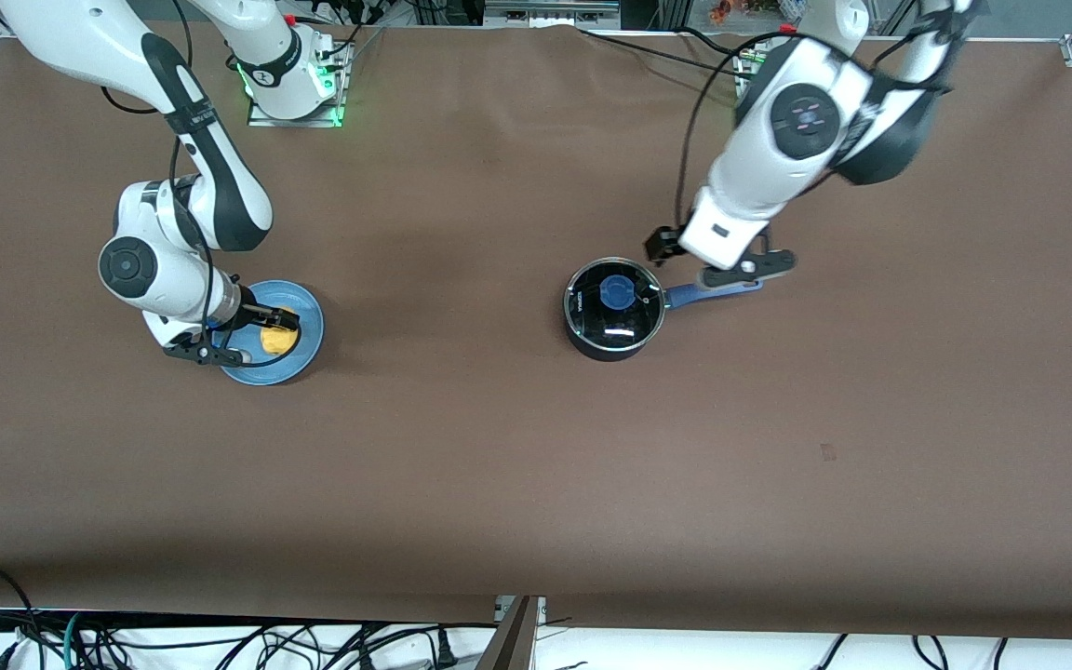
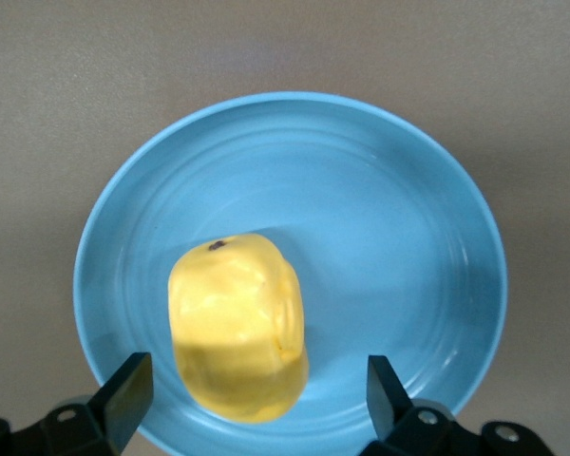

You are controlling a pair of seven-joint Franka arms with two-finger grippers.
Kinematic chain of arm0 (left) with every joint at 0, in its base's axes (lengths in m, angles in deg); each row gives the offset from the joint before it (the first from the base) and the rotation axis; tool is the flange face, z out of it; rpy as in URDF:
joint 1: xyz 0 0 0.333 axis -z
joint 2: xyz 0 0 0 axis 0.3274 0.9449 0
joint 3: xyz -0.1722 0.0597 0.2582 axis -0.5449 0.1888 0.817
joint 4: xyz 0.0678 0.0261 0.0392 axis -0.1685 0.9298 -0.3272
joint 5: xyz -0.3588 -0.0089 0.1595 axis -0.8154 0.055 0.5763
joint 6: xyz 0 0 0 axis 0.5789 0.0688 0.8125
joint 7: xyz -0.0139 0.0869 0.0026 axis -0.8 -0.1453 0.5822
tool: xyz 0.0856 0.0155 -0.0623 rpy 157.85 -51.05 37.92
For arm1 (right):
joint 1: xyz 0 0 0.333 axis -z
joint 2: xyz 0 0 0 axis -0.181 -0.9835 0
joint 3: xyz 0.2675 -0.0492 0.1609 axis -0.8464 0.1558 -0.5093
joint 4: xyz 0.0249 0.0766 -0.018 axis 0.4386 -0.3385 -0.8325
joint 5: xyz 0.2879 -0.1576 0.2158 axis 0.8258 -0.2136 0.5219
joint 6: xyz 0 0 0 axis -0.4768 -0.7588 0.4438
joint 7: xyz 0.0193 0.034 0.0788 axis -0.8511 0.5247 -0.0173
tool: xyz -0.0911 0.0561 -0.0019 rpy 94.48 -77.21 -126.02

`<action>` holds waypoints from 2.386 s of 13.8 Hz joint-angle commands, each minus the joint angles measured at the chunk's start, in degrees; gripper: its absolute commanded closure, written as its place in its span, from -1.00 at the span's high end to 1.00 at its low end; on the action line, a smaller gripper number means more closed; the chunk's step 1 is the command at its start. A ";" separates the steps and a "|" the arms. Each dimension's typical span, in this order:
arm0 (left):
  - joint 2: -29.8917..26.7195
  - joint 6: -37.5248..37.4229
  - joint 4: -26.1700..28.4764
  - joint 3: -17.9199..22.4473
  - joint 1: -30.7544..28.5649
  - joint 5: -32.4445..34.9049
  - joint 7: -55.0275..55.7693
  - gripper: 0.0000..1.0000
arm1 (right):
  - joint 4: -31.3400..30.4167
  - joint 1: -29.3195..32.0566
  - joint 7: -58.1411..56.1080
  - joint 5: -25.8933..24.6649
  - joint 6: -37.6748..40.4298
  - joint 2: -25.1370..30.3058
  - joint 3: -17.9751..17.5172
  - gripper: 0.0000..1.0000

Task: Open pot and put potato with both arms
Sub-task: 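Reach the right gripper to the potato while the left gripper reaches the lid, then grasp the potato with the right gripper while the left gripper grasps the knob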

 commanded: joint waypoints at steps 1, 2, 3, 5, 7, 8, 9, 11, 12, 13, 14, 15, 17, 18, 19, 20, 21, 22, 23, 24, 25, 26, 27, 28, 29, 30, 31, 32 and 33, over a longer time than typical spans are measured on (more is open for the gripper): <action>5.47 4.52 -1.97 -0.76 4.57 3.66 7.87 1.00 | -3.42 0.20 0.72 0.69 -3.68 2.08 -0.25 0.99; 8.19 6.10 -3.10 -0.84 5.90 6.82 11.73 1.00 | -3.33 0.12 0.72 0.61 -4.21 2.08 -0.25 0.99; 10.48 7.25 -4.07 -0.76 7.48 11.20 15.86 1.00 | -3.33 0.12 0.63 0.52 -5.26 1.82 -0.25 0.99; 13.30 7.35 -4.87 -0.93 8.11 18.86 18.88 1.00 | -3.41 0.12 0.63 0.34 -6.23 1.46 -0.16 0.99; 13.75 7.43 -4.96 -0.85 7.58 19.86 17.49 1.00 | -3.50 0.03 0.63 0.34 -7.37 0.94 -0.25 0.99; 13.93 7.35 -4.96 -0.76 7.49 19.86 15.48 1.00 | -3.50 0.03 0.63 0.34 -7.81 0.67 -0.16 0.99; 14.36 7.35 -4.96 -0.67 7.32 19.78 14.33 1.00 | -3.50 0.03 0.72 0.34 -8.34 0.50 -0.16 0.99; 14.89 7.35 -5.05 -0.49 7.14 19.77 14.23 1.00 | -3.59 0.03 0.63 0.26 -8.70 -0.03 -0.16 0.99; 15.59 7.35 -6.01 -0.49 7.14 19.86 14.14 1.00 | -3.59 0.03 0.63 0.25 -8.78 -0.12 -0.25 0.99; 16.47 7.35 -6.19 -0.49 7.32 19.86 14.23 1.00 | -3.59 -0.06 0.63 0.25 -9.05 -0.29 -0.25 0.99; 17.09 7.43 -6.45 -0.41 7.58 19.86 14.40 1.00 | -3.68 -0.06 0.54 0.25 -9.31 -0.56 -0.25 0.99; 17.44 7.43 -6.80 -0.41 7.49 19.86 14.41 1.00 | -3.94 -0.06 0.54 0.25 -9.57 -0.65 -0.25 0.91; 17.79 7.43 -6.98 -0.32 7.23 19.95 14.14 1.00 | -4.03 -0.15 0.54 0.25 -9.75 -0.65 -0.25 0.34; 17.88 7.43 -6.98 -0.32 7.14 20.65 14.05 0.96 | -4.03 -0.15 0.54 0.25 -9.66 -0.65 -0.25 0.05; 17.88 7.43 -6.98 -0.32 7.14 21.26 14.14 0.79 | -4.03 -0.15 0.54 0.25 -9.66 -0.65 -0.25 -0.17; 17.97 7.43 -6.98 -0.32 7.14 21.27 14.14 0.59 | -4.03 -0.15 0.54 0.25 -9.49 -0.65 -0.25 -0.33; 18.23 7.43 -7.07 -0.23 7.14 21.27 14.14 0.48 | -3.94 -0.15 0.45 0.25 -9.49 -0.65 -0.25 -0.42; 18.41 7.43 -7.42 -0.23 7.14 21.27 14.14 0.47 | -3.86 -0.15 0.28 0.25 -9.40 -0.47 -0.33 -0.48; 19.02 7.17 -8.20 -0.23 7.14 21.27 14.05 0.47 | -3.59 -0.15 0.10 0.25 -9.31 -0.21 -0.51 -0.50; 19.29 7.17 -8.47 -0.23 7.14 21.27 14.05 0.40 | -3.33 -0.15 -0.33 0.25 -9.31 0.23 -0.77 -0.53; 19.55 7.17 -8.56 -0.23 7.14 21.36 14.05 0.37 | -2.98 -0.15 -0.60 0.17 -9.31 0.67 -0.86 -0.53; 19.55 7.17 -8.56 -0.23 7.14 21.36 14.05 0.17 | -2.37 -0.15 -0.69 0.17 -8.53 1.71 -0.95 -0.53; 19.55 7.08 -8.56 -0.14 7.14 21.36 13.97 0.04 | -1.40 -0.15 -0.69 0.17 -6.43 2.68 -1.65 -0.53; 19.55 7.08 -8.48 -0.14 7.14 21.36 13.97 -0.16 | 0.69 -0.15 -0.69 0.17 -3.28 3.47 -2.26 -0.53; 19.55 7.08 -8.56 -0.14 7.14 21.36 13.44 -0.44 | 3.33 -0.15 -0.17 0.17 0.84 3.92 -2.79 -0.54; 19.47 6.82 -8.48 -0.14 7.05 21.36 12.31 -0.73 | 5.96 -0.15 0.10 0.34 4.28 4.18 -3.67 -0.54; 19.38 6.56 -8.48 -0.14 6.71 21.36 11.60 -0.96 | 8.60 -0.15 0.62 0.60 7.53 4.19 -4.89 -0.54; 18.94 6.47 -8.56 -0.23 6.27 21.36 11.59 -1.00 | 11.15 -0.15 0.89 0.69 10.00 4.19 -6.12 -0.54; 18.33 6.03 -8.48 -0.40 6.00 21.27 11.59 -1.00 | 13.26 -0.15 1.15 0.78 11.85 4.19 -7.79 -0.54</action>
